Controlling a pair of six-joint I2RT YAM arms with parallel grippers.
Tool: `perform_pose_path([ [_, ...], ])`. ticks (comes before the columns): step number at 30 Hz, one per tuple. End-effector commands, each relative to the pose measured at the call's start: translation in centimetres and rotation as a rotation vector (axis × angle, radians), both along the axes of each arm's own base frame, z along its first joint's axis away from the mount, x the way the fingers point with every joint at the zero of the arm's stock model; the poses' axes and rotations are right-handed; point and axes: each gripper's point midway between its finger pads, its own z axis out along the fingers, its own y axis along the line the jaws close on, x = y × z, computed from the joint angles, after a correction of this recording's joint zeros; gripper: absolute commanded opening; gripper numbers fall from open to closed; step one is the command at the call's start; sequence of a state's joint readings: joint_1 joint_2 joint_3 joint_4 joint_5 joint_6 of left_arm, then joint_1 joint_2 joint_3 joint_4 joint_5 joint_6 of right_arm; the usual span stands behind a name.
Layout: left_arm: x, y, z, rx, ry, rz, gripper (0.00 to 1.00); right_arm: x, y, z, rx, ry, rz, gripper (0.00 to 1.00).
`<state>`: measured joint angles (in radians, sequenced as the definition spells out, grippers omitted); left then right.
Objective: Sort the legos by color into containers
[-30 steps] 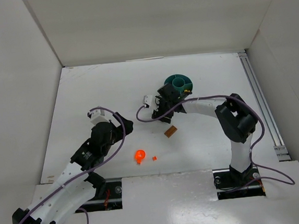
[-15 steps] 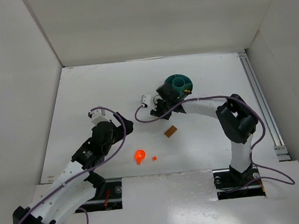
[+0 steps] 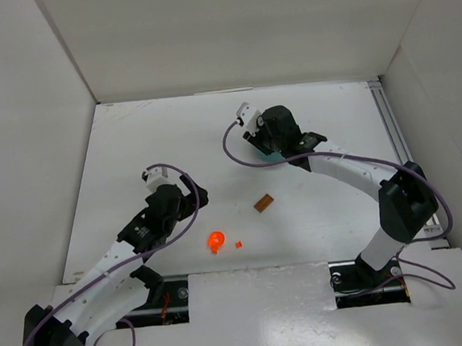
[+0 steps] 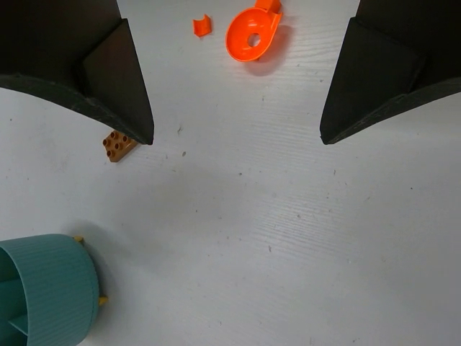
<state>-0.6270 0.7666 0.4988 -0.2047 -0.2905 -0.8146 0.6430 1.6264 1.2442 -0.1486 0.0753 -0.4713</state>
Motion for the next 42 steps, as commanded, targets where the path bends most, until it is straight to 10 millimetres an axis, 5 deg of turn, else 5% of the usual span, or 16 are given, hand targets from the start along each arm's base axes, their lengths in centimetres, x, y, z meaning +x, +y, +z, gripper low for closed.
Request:
perform_pose_path([
  [1, 1.1, -0.9, 2.5, -0.053, -0.06, 0.001, 1.0, 2.0, -3.7, 0.1, -0.018, -0.05, -0.269, 0.17],
  [13, 1.3, -1.3, 2.2, -0.052, -0.061, -0.013, 1.0, 2.6, -5.1, 0.8, -0.025, -0.113, -0.437, 0.16],
  [20, 1.3, -1.5, 1.7, -0.044, -0.042, -0.021, 1.0, 2.3, -4.1, -1.7, -0.074, -0.088, -0.443, 0.17],
  [42, 0.9, -1.0, 0.7, -0.036, -0.039, -0.013, 1.0, 1.9, -3.0, -2.5, -0.125, -0.21, -0.59, 0.24],
])
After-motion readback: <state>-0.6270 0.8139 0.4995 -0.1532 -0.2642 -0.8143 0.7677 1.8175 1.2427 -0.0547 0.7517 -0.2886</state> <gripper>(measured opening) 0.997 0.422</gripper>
